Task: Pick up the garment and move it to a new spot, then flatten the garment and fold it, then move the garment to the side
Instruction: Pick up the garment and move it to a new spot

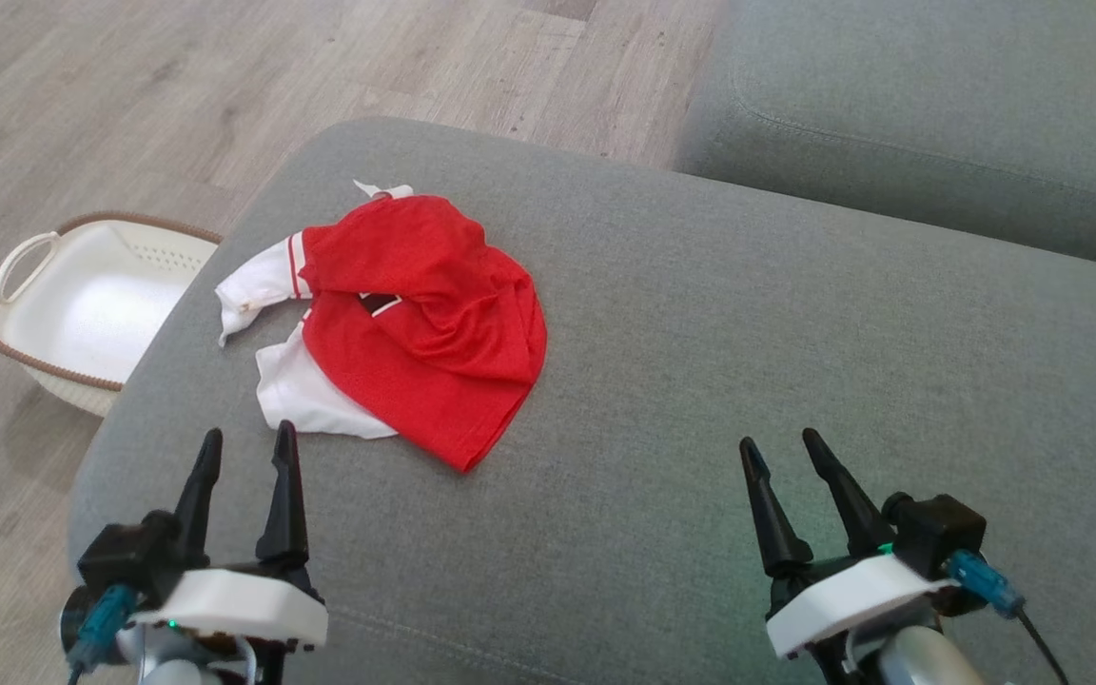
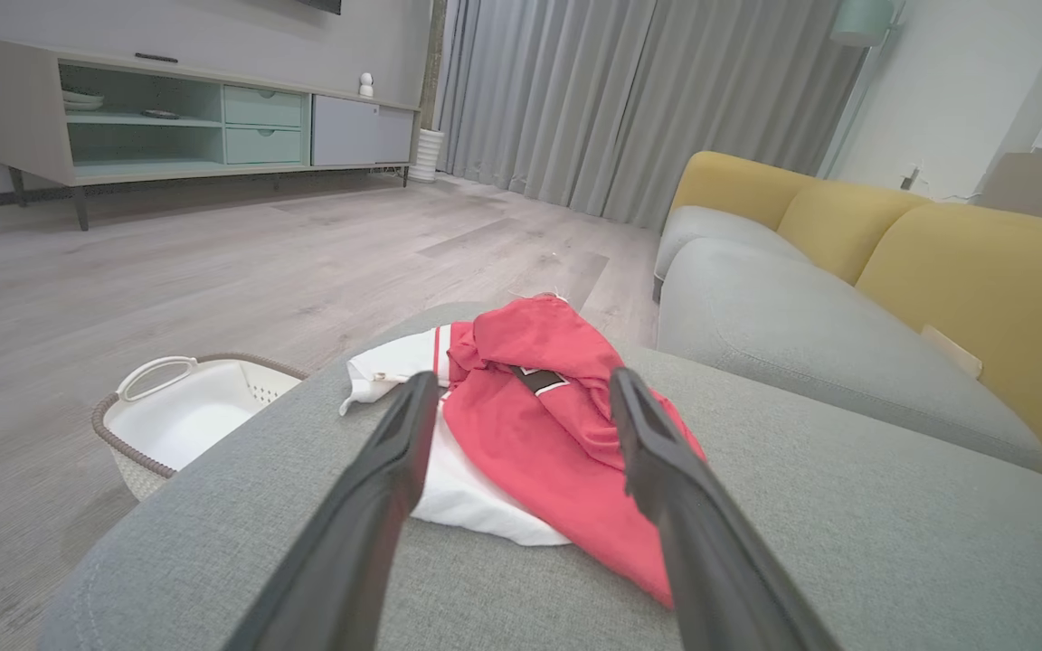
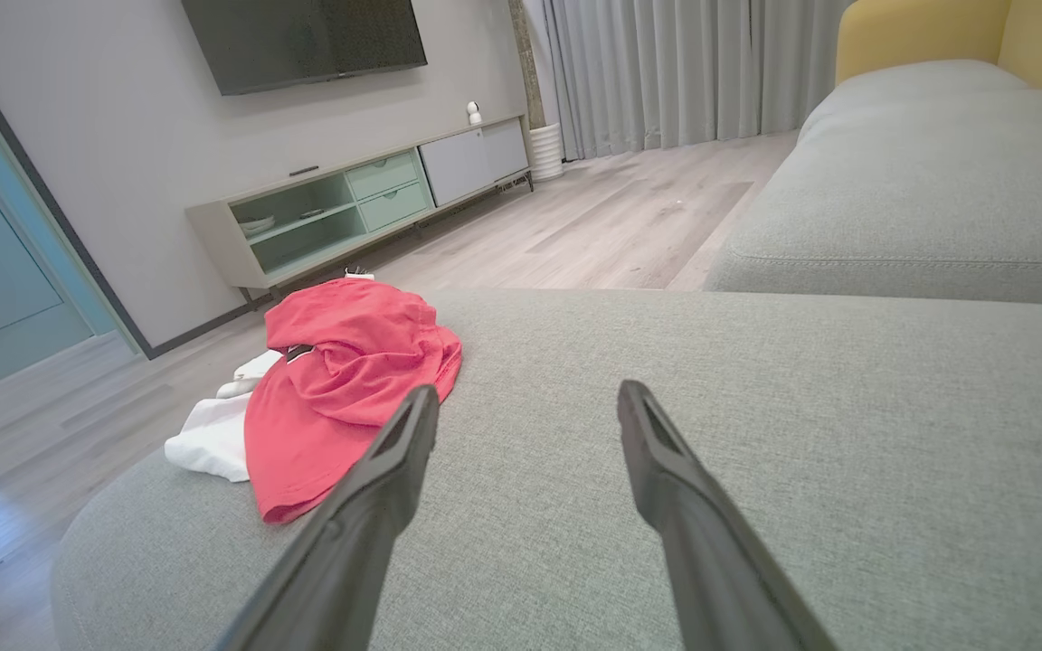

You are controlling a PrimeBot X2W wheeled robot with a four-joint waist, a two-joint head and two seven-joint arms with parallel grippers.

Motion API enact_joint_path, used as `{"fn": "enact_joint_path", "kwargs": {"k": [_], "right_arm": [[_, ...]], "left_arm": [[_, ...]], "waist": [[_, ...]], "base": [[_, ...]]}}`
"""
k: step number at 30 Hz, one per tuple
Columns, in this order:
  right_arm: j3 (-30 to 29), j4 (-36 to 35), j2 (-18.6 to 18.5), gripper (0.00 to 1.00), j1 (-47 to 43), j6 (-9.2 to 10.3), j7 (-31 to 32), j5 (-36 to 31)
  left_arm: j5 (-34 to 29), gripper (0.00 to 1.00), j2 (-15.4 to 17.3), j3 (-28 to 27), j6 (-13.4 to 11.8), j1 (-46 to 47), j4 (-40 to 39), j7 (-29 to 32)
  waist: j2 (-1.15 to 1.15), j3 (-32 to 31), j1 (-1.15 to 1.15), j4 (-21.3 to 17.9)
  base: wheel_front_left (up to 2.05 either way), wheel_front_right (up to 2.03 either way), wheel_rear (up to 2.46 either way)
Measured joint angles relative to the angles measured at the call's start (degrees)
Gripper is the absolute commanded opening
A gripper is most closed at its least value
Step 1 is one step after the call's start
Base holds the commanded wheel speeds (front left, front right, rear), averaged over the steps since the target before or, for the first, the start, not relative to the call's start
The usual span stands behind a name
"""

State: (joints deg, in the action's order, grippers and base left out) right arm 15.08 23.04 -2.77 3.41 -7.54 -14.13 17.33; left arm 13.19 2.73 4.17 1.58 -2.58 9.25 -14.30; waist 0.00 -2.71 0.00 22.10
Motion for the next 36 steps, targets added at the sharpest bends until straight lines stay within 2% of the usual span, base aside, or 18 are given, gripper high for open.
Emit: {"fn": "enact_joint_path", "kwargs": {"k": [10,15,18,24,30,36], "right_arm": [[0.47,0.22,0.0,1.0,0.35,0.0,-0.05,0.27],[-0.59,-1.25,0.0,1.0,2.08,0.0,0.42,-1.59],[-2.79,-3.05,0.0,1.0,3.46,0.0,1.65,-3.54],[-7.09,-7.12,-0.01,1.0,5.44,0.0,4.14,-7.3],[-11.22,-13.46,-0.03,1.0,7.03,0.0,7.69,-10.89],[-12.14,-18.19,-0.05,1.0,9.1,0.0,10.14,-12.15]], "left_arm": [[-0.14,1.0,-0.01,-1.41,0.11,0.18,0.0,0.0],[-2.11,1.0,0.12,-2.7,1.88,3.45,1.36,0.0],[-2.67,1.0,1.57,-2.98,3.02,8.04,4.89,0.0],[-3.01,1.0,6.94,-2.04,4.83,18.82,13.94,2.31],[0.49,1.0,12.38,5.03,5.89,34.04,24.46,10.72],[12.46,1.0,18.47,18.71,5.98,45.29,34.01,17.42]], "waist": [[0.0,1.4,0.0,-1.13],[0.0,4.29,0.0,-1.92],[0.0,6.72,0.0,-2.46],[0.0,11.41,0.0,-3.59],[0.0,17.27,0.0,-5.55],[0.0,23.23,0.0,-9.1]], "base": [[0.0,0.0,0.0],[0.0,0.0,0.0],[0.0,0.0,0.0],[0.0,0.0,0.0],[0.0,0.0,0.0],[0.0,0.0,0.0]]}}
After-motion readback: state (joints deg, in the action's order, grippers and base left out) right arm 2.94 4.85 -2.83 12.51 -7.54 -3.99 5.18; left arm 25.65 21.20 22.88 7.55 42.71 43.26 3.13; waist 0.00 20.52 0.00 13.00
